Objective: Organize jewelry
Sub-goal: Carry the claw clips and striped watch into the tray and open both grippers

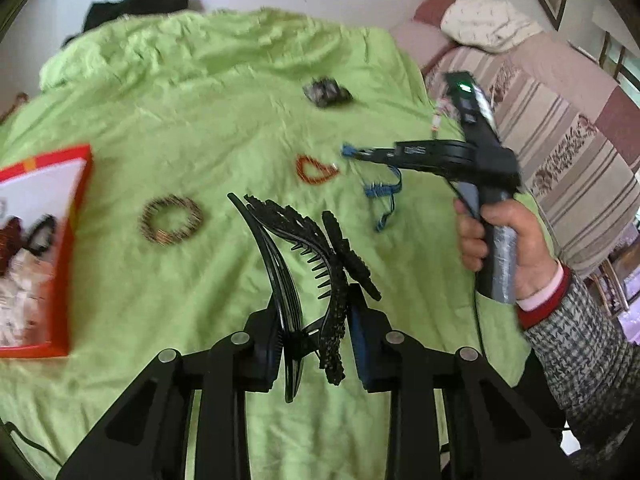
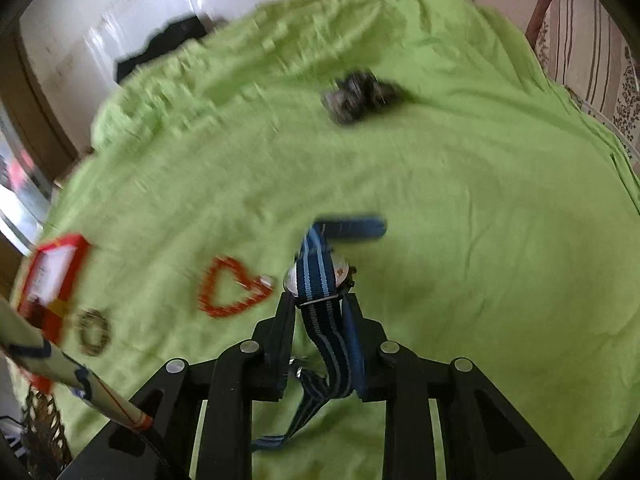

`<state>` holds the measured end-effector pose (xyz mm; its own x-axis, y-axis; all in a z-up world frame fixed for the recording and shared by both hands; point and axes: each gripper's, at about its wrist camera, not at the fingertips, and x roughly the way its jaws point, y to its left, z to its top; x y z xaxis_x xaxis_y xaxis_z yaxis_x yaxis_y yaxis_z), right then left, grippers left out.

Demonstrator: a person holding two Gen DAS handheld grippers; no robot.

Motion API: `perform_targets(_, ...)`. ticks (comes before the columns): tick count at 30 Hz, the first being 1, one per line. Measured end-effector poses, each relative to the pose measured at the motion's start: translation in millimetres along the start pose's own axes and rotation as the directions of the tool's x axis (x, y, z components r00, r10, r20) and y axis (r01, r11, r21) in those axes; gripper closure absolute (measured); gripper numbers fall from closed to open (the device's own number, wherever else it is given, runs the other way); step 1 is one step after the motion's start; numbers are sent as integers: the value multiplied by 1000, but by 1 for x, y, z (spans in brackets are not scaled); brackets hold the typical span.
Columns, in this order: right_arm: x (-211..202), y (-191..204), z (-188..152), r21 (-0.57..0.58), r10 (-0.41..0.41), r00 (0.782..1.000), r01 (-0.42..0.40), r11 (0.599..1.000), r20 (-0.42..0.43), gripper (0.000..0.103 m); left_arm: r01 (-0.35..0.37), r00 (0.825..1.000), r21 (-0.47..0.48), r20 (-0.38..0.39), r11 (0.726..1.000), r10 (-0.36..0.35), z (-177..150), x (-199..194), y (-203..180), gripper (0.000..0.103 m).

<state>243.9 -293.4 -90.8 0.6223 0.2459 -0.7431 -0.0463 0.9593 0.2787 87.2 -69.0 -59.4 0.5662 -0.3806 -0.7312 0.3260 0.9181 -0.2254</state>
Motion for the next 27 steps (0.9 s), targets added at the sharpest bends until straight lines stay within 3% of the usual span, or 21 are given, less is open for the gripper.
perform_targets(3,-30,9,2,13,82,995,-83,996,55,79,-54,997,-2,50,999,54,4,-19,5,75)
perform_targets(9,-65,32,-7,0,147,982,-148,989,116,79,-118,985,-42,125,992,123,5,-55,22,75)
perform_targets(20,-92,87,-26,-107,177,976,-164,981,126,80,-204,957,-122,185,971,224,3,-98,64,75)
perform_targets(27,-105,116,-25,-172,174,976,-150,974,130,80,-278,924,-167,222,946,311,1,-123,95,75)
